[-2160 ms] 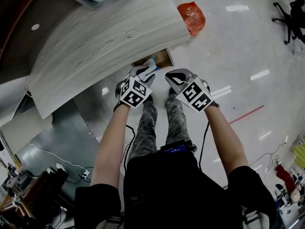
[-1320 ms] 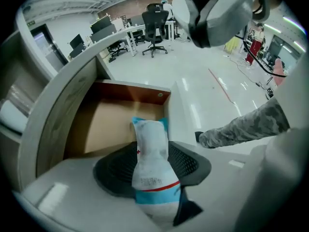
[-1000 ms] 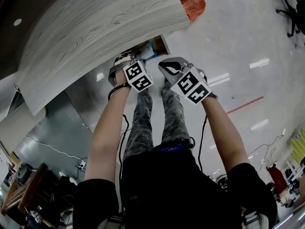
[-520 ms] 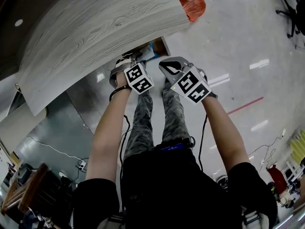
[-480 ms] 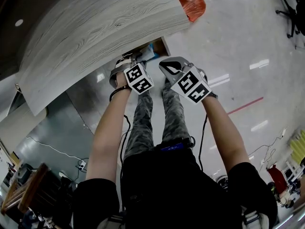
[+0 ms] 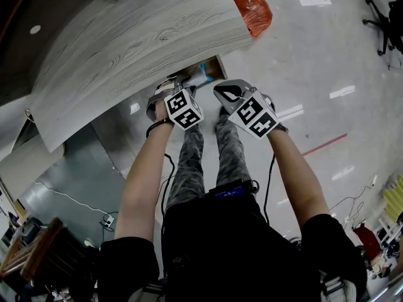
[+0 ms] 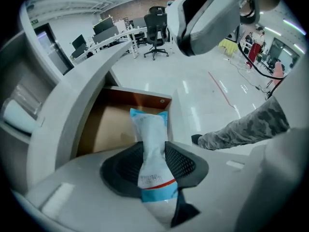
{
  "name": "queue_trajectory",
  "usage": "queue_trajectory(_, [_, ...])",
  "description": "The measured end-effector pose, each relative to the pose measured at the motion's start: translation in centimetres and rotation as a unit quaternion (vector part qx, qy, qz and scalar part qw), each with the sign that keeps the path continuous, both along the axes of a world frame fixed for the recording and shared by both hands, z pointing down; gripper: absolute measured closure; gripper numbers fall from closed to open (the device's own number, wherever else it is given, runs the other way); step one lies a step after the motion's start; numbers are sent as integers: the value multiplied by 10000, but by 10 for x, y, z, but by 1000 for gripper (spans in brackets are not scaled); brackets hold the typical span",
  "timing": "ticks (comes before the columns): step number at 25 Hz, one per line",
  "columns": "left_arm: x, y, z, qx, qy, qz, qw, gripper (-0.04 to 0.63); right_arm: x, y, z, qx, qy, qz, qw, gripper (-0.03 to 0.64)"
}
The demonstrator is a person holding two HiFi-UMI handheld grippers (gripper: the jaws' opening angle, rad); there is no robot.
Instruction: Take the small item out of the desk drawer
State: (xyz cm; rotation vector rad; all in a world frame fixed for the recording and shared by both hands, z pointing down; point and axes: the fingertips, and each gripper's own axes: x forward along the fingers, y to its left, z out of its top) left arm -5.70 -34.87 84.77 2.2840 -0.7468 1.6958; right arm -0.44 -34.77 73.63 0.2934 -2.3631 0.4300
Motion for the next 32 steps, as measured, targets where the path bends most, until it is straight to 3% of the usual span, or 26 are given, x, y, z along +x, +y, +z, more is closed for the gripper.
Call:
queue_trajectory(20, [-6, 24, -95, 111, 785, -542, 9954, 451, -3, 0, -64, 178, 126, 204, 9996, 614])
queue_trajectory(32, [-15, 33, -162, 416, 1546, -1286, 9787, 449, -3, 12, -110, 319, 74, 449, 9985, 614])
